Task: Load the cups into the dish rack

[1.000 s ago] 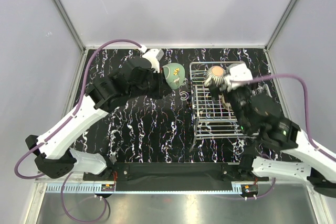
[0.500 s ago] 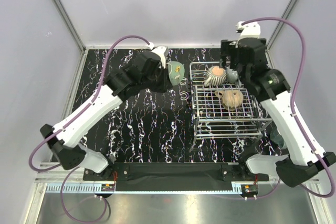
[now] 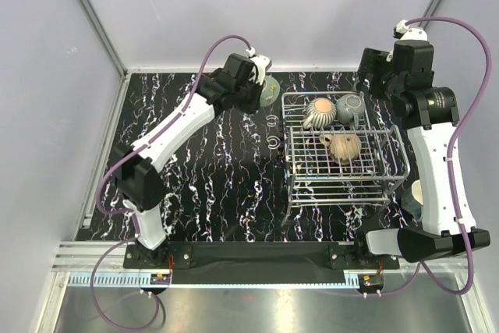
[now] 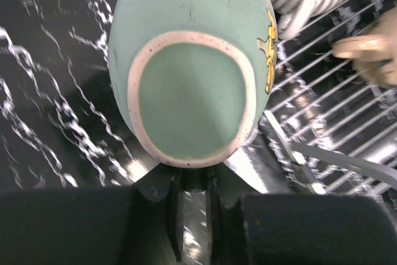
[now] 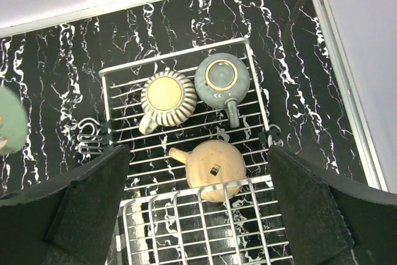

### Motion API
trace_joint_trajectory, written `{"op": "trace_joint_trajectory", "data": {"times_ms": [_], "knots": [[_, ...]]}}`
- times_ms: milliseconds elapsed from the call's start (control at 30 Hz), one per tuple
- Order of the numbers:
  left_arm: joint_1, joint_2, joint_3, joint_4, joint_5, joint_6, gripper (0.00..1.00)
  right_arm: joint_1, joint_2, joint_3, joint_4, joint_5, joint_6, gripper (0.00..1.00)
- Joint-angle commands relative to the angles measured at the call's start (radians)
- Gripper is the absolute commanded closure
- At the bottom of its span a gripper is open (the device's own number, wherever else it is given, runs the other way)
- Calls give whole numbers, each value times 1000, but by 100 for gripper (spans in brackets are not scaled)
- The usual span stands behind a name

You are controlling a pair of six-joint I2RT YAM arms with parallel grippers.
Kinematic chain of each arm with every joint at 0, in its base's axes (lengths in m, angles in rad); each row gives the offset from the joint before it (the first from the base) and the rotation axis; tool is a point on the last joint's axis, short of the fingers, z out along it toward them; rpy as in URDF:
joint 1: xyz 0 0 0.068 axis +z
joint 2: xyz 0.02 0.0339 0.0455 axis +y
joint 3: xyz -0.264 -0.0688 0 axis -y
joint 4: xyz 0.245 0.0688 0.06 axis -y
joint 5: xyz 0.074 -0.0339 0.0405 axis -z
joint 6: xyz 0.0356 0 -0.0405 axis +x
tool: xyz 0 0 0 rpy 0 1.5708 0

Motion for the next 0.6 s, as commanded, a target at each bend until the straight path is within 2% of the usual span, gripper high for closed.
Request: {"op": "trace_joint_trajectory", "data": {"times_ms": [0,267,567], "knots": [[17,24,75,136,112,191,100,-4,-20,34,13,-33,-2,0],[1,119,88,213,293,259,100,-6,-28,5,50,-84,21,0],[-94,167,-18,335,311,250,100,-4,-59,4,73,-124,13,0]]}}
